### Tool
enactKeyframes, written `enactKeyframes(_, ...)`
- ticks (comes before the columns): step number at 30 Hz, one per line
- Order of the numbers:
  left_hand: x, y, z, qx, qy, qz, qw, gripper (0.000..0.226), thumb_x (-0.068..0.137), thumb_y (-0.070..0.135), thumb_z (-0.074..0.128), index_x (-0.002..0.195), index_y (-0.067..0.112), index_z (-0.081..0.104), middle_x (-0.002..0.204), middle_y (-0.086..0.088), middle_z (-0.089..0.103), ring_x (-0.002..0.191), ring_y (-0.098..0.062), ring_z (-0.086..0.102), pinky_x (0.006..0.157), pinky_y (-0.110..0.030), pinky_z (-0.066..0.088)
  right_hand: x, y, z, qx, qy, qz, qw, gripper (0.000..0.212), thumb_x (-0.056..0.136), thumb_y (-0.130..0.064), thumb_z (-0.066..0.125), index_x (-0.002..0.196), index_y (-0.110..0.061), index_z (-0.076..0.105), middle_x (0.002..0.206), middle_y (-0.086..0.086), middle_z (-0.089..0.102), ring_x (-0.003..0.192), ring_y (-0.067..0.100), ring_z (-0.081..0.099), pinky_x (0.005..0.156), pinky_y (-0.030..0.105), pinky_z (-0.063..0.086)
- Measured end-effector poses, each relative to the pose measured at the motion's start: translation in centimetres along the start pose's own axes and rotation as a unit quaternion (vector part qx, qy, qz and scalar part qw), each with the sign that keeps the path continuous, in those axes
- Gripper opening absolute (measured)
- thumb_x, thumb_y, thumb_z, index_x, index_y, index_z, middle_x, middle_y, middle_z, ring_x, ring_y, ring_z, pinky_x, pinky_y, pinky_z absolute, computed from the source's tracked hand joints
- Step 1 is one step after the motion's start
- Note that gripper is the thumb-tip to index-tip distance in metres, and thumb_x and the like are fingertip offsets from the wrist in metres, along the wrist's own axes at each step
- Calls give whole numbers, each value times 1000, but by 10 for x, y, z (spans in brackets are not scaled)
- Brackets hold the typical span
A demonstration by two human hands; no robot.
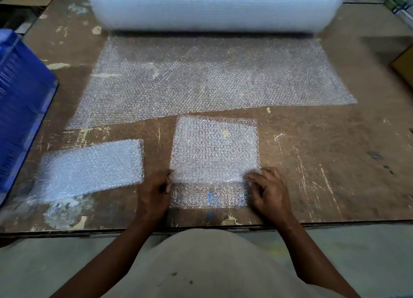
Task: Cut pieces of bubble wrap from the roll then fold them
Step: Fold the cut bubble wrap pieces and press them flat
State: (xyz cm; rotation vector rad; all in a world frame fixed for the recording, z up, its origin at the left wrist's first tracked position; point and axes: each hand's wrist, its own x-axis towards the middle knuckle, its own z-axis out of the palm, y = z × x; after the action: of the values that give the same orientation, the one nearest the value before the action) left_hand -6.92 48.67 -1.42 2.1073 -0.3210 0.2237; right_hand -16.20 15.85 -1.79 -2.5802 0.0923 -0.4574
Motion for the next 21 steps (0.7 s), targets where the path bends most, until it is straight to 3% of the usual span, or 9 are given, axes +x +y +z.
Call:
enactKeyframes(2, 1, 0, -1, -10, -14, 5, 1000, 27, 76, -11, 55, 71, 15, 64, 88, 0, 71, 110, 16, 60, 92, -13, 49, 0, -3, -2, -17, -26, 22, 999, 33, 90, -28, 73, 122, -24, 75, 117, -4, 72, 124, 25, 51, 101, 40, 40)
enactKeyframes(4, 1, -4, 1, -27, -20, -11, 999, 23, 76, -11, 55, 69, 7, 68, 90, 3, 73, 117, 12, 62, 96, -12, 48, 1, -6, -3, -34, -53, 31, 998, 43, 87, -35, 79, 128, -28, 70, 125, -3, 69, 130, 24, 45, 102, 35, 30)
enactKeyframes(7, 0, -8, 7, -70, 12, -79, 994, 26, 84, -23, 57, 80, -1, 71, 93, 13, 75, 98, 1, 69, 88, -18, 53, 5, -11, -8, -55, -75, 33, 995, 55, 84, -35, 84, 136, -29, 63, 137, -4, 63, 136, 21, 38, 102, 30, 20)
enactKeyframes(9, 3, -4, 9, -96, 44, -113, 988, 33, 86, -28, 58, 76, 2, 67, 101, 5, 77, 94, -6, 70, 86, -18, 54, 10, -15, -12, -63, -90, 39, 993, 63, 85, -38, 81, 142, -31, 58, 144, -5, 57, 140, 21, 34, 104, 31, 17)
enactKeyframes(14, 12, 8, 7, -103, 55, -96, 989, 45, 78, -33, 51, 60, 8, 59, 108, -4, 76, 112, -20, 71, 91, -15, 51, 18, -19, -18, -73, -120, 54, 989, 77, 82, -42, 79, 151, -35, 43, 150, -5, 48, 143, 20, 28, 106, 41, 21)
enactKeyframes(17, 16, 11, 7, -98, 39, -88, 991, 53, 73, -32, 51, 55, 17, 63, 105, -1, 76, 119, -15, 68, 91, -13, 47, 22, -20, -21, -82, -132, 65, 986, 85, 81, -45, 79, 154, -37, 37, 151, -5, 44, 144, 21, 25, 110, 48, 26)
enactKeyframes(21, 20, 9, 9, -81, 25, -75, 994, 65, 81, -30, 55, 61, 30, 69, 98, 22, 72, 113, 0, 66, 86, -9, 46, 27, -22, -24, -86, -145, 64, 984, 91, 80, -46, 81, 157, -35, 34, 153, -4, 42, 146, 20, 20, 113, 49, 24)
